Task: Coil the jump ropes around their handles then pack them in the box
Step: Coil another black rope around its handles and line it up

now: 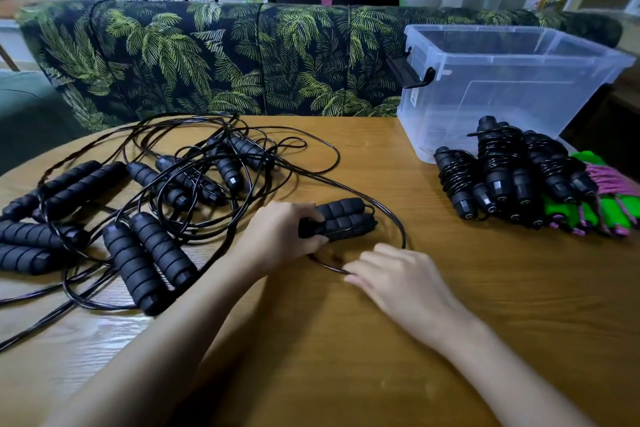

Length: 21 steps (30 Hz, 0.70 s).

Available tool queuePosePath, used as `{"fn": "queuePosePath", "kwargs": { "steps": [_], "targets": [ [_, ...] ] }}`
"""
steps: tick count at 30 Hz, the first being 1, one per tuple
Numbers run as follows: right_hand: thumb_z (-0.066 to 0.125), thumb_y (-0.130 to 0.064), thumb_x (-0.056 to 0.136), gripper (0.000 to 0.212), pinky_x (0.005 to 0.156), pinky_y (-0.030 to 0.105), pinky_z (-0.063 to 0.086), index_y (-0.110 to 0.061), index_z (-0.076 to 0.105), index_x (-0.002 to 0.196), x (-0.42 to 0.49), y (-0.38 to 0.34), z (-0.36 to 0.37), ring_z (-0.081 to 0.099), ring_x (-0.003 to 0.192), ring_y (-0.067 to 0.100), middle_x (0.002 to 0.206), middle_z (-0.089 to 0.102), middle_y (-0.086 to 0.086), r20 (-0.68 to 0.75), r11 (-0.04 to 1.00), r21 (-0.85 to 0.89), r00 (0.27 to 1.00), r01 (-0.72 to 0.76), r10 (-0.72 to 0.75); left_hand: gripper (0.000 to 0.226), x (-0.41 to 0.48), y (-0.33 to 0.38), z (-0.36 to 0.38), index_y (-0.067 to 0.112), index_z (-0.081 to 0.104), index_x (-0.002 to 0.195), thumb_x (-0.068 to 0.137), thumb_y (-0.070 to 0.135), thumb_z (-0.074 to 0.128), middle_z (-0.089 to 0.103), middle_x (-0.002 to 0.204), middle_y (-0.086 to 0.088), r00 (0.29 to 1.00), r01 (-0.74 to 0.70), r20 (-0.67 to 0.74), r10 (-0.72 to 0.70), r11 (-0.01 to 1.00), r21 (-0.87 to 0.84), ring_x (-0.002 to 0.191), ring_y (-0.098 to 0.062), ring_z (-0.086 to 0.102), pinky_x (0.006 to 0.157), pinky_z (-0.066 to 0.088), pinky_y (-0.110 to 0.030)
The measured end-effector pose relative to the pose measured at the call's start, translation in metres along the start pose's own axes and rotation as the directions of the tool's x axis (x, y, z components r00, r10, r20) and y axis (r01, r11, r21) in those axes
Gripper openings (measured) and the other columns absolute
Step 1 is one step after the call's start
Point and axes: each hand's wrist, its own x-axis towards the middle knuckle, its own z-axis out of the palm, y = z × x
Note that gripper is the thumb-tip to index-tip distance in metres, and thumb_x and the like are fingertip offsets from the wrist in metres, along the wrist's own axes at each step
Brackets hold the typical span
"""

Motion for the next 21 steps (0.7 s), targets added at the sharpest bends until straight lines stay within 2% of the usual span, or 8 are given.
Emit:
{"fn": "queuePosePath", "kwargs": {
  "steps": [2, 5, 7, 9, 12, 15, 18, 21],
  "targets": [
    [0.051, -0.039, 0.095, 0.027, 0.054, 0.018, 0.043, -0.025, 0.073, 0.089, -0.005, 0.023, -0.007, 0.054, 0.075, 0.006, 0.075, 0.062, -0.016, 0.069, 0.996, 0.084, 0.998, -0.012, 0.006, 0.049, -0.001, -0.002, 0.002, 0.027, 0.057, 0.121, 0.078, 0.036, 0.08, 0.069, 0.114, 0.006, 1.0, 0.001, -0.012, -0.001, 1.0, -0.016, 0.103, -0.015, 0.066, 0.078, 0.045, -0.019],
    [0.051, -0.043, 0.094, 0.025, 0.065, 0.018, 0.041, -0.028, 0.069, 0.088, -0.012, 0.052, -0.012, 0.051, 0.088, 0.002, 0.081, 0.059, -0.021, 0.161, 0.982, 0.162, 0.984, -0.101, 0.074, 0.071, -0.001, -0.004, 0.005, 0.021, 0.045, 0.143, 0.081, 0.032, 0.079, 0.063, 0.131, 0.002, 1.0, -0.022, -0.003, 0.022, 0.997, -0.071, 0.116, -0.013, 0.061, 0.09, 0.042, -0.016],
    [0.046, -0.048, 0.095, 0.029, 0.07, 0.023, 0.046, -0.028, 0.065, 0.084, -0.015, 0.07, -0.013, 0.049, 0.095, -0.001, 0.083, 0.057, -0.021, 0.199, 0.964, 0.206, 0.972, -0.168, 0.127, 0.07, -0.003, -0.005, 0.008, 0.018, 0.045, 0.146, 0.084, 0.033, 0.075, 0.061, 0.13, 0.003, 0.999, -0.036, 0.009, 0.037, 0.997, -0.066, 0.117, -0.014, 0.059, 0.09, 0.039, -0.013],
    [0.046, -0.051, 0.095, 0.031, 0.087, 0.026, 0.047, -0.029, 0.06, 0.078, -0.018, 0.084, -0.014, 0.048, 0.099, -0.002, 0.082, 0.056, -0.021, 0.214, 0.949, 0.237, 0.964, -0.208, 0.158, 0.066, -0.003, -0.005, 0.01, 0.018, 0.047, 0.145, 0.087, 0.036, 0.072, 0.058, 0.13, 0.004, 0.999, -0.049, 0.015, 0.05, 0.997, -0.06, 0.119, -0.015, 0.056, 0.091, 0.037, -0.013],
    [0.046, -0.056, 0.091, 0.027, 0.116, 0.02, 0.021, -0.038, 0.051, 0.071, -0.023, 0.094, -0.014, 0.049, 0.099, -0.005, 0.078, 0.055, -0.025, 0.188, 0.947, 0.211, 0.961, -0.242, 0.204, 0.063, -0.004, -0.005, 0.011, 0.022, 0.044, 0.145, 0.09, 0.04, 0.067, 0.056, 0.136, 0.004, 0.997, -0.066, 0.027, 0.066, 0.998, 0.0, 0.123, -0.016, 0.051, 0.095, 0.036, -0.019],
    [0.052, -0.051, 0.092, 0.025, 0.118, 0.016, 0.007, -0.042, 0.051, 0.069, -0.026, 0.099, -0.014, 0.05, 0.099, -0.005, 0.077, 0.057, -0.026, 0.196, 0.94, 0.164, 0.944, -0.299, 0.265, 0.061, -0.002, -0.006, 0.013, 0.022, 0.041, 0.143, 0.091, 0.043, 0.064, 0.054, 0.136, 0.002, 0.996, -0.085, 0.036, 0.083, 0.995, 0.058, 0.122, -0.018, 0.047, 0.098, 0.036, -0.026],
    [0.058, -0.04, 0.092, 0.028, 0.117, 0.014, 0.006, -0.045, 0.05, 0.066, -0.027, 0.102, -0.015, 0.053, 0.096, -0.002, 0.074, 0.059, -0.023, 0.246, 0.917, 0.169, 0.916, -0.362, 0.316, 0.059, -0.003, -0.005, 0.011, 0.022, 0.042, 0.142, 0.091, 0.042, 0.065, 0.054, 0.128, 0.005, 0.994, -0.11, 0.021, 0.109, 0.994, 0.028, 0.117, -0.017, 0.045, 0.091, 0.032, -0.022],
    [0.055, -0.042, 0.093, 0.029, 0.115, 0.016, 0.013, -0.036, 0.059, 0.065, -0.025, 0.104, -0.013, 0.053, 0.096, -0.001, 0.074, 0.063, -0.018, 0.29, 0.891, 0.18, 0.888, -0.416, 0.356, 0.058, -0.008, -0.007, 0.008, 0.022, 0.045, 0.14, 0.089, 0.038, 0.068, 0.048, 0.117, 0.011, 0.991, -0.135, 0.011, 0.136, 0.989, -0.057, 0.113, -0.012, 0.046, 0.094, 0.035, -0.022]
  ]
}}
